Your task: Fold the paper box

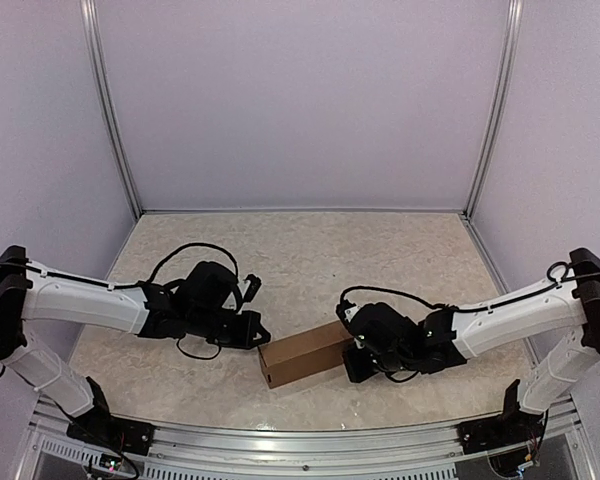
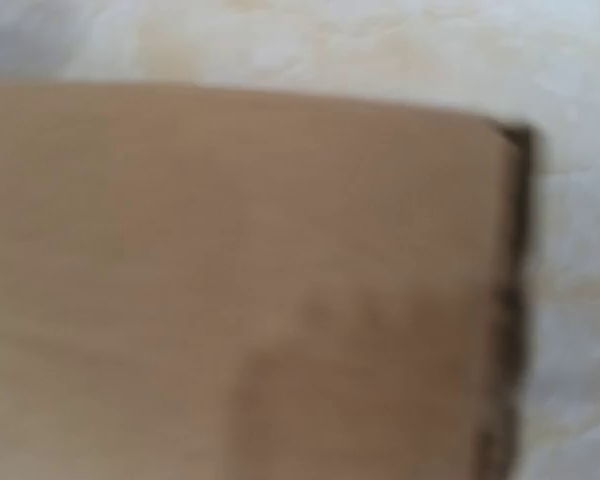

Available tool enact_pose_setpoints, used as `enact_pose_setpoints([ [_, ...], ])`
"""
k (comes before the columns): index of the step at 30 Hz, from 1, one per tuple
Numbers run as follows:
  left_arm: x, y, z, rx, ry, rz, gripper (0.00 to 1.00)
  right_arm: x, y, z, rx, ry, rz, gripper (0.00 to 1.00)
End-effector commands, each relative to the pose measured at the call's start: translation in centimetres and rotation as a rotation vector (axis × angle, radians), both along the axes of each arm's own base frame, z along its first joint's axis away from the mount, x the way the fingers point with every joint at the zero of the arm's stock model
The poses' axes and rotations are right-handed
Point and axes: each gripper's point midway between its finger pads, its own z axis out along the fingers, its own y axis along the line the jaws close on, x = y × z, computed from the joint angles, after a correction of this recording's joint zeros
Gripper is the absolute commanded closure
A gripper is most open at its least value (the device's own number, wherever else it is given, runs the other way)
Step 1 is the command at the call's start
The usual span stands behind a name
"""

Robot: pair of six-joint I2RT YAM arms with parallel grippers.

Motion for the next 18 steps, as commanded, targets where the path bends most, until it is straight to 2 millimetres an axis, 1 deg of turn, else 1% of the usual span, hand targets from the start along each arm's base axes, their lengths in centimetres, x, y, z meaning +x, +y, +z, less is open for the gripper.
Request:
enact_pose_setpoints([
  [1,-0.7,-1.4,0.6,-0.026,0.005,-0.044,1.0,2.3,0.8,0.3,0.062,-0.012,-0.076,1.0],
  [5,-1.2,-2.0,1.1,-0.037,-0.003,-0.059,1.0,3.6,2.2,0.4,0.105,-0.013,-0.081,1.0],
  [7,-1.4,-2.1,1.4,-0.04,-0.007,-0.061,1.0,4.2,3.3,0.6,0.131,-0.014,-0.067,1.0],
  [10,-1.8,-2.1,1.6,-0.043,-0.011,-0.059,1.0,4.6,5.0,0.2,0.149,-0.003,-0.034,1.0],
  [15,-2.3,-1.7,1.8,-0.048,-0.013,-0.041,1.0,5.3,8.2,0.2,0.187,0.01,0.024,1.0],
  [18,-2.6,-1.1,1.8,-0.038,-0.018,-0.021,1.0,5.4,10.1,0.1,0.211,0.03,0.062,1.0],
])
